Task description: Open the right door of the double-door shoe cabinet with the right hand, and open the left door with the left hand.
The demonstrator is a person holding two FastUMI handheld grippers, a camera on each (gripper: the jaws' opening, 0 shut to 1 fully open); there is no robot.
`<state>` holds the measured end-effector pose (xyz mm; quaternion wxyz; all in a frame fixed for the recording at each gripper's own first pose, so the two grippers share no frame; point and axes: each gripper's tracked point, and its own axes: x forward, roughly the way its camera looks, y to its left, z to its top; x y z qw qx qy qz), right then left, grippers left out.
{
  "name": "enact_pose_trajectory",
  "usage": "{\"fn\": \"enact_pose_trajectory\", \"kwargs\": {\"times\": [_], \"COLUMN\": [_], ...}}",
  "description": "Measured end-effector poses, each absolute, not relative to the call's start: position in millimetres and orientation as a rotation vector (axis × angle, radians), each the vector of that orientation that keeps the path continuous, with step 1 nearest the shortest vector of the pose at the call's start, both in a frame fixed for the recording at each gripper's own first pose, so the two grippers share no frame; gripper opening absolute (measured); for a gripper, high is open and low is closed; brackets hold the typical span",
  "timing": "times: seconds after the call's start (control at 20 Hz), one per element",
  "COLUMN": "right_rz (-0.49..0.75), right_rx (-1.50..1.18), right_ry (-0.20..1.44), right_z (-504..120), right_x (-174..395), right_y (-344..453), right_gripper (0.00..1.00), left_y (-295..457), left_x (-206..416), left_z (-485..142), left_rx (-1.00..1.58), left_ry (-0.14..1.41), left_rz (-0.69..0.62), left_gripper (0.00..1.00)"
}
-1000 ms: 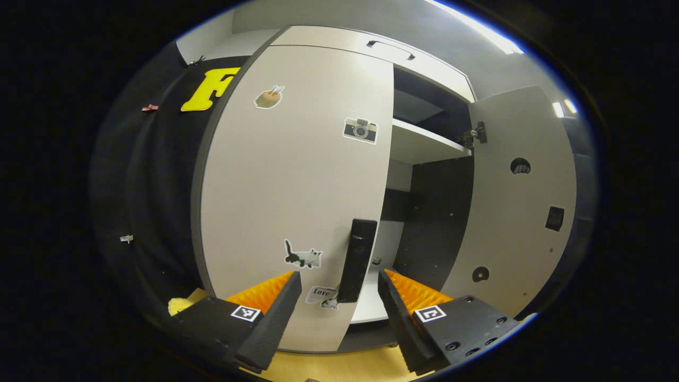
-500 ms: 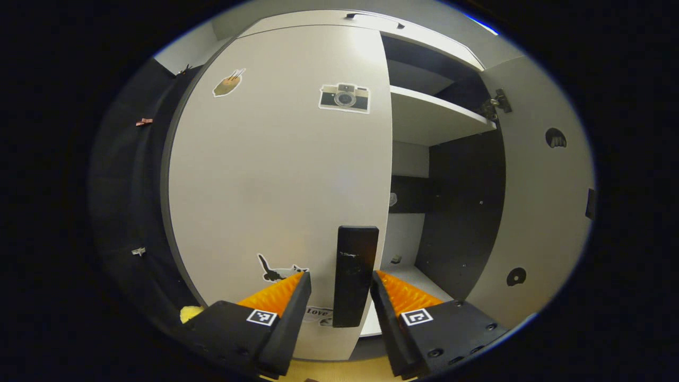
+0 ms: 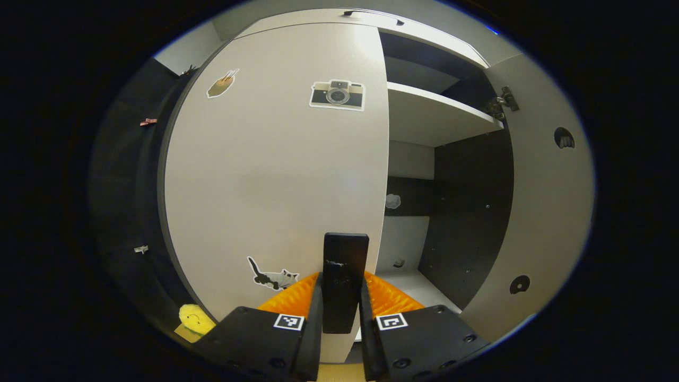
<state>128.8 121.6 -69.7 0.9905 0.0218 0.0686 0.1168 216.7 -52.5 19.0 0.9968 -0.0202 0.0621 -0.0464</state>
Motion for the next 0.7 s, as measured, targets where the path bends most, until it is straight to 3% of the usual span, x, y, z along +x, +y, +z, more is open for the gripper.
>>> {"fn": "enact_pose_trajectory", "kwargs": {"times": [0.5,0.7], "right_rz": [0.219,0.193], "right_rx": [0.046,0.055], "right_ry": [0.159,0.165], "right_z": [-72.7,-71.1], "right_x": [126.4,118.6], "right_y": [115.4,119.4], "right_gripper": [0.99,0.99], "left_y": [-49.3,-43.1], "left_x": [209.1,200.9], "left_z": [16.6,16.6], "left_rx": [-0.074,-0.105], "left_ry": [0.093,0.079], "left_rz": [-0.130,-0.152], "left_gripper": [0.12,0.12]}}
